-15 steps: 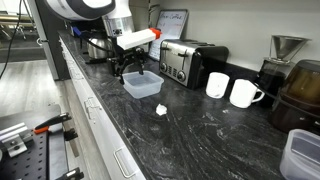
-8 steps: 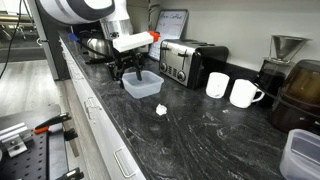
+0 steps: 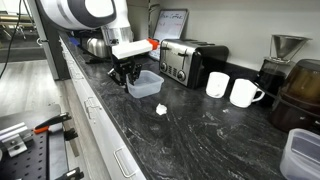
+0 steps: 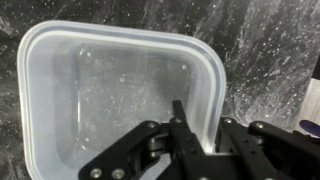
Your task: Pick the pen and place it in the bowl on the right, slide the bowl on the left to the right and then move the white cup to the left
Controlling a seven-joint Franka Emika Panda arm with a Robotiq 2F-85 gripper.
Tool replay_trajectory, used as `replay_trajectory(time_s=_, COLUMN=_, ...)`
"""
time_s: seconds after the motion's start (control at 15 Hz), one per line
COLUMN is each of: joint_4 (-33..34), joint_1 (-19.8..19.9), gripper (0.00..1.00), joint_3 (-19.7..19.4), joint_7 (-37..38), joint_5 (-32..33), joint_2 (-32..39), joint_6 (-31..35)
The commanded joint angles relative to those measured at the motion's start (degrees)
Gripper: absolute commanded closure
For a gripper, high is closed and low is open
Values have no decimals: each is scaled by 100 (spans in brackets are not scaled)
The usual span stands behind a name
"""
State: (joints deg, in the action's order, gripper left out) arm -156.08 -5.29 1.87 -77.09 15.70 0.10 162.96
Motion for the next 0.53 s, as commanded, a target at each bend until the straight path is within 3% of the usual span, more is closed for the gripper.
replay_trajectory(time_s=0.0, joint_4=77, joint_1=92, gripper=100, joint_3=36, joint_7=306, joint_5=273, joint_2=80, joint_6=1)
replay_trajectory(time_s=0.27, joint_4=171, joint_1=141, gripper=97, joint_3=-9, joint_7=689, joint_5=646, joint_2=6, joint_6=-65)
replay_trajectory(time_s=0.47, joint_4=281, joint_1=261, gripper=97, joint_3=-97, joint_7=517, joint_5=422, joint_2=-50, joint_6=-95)
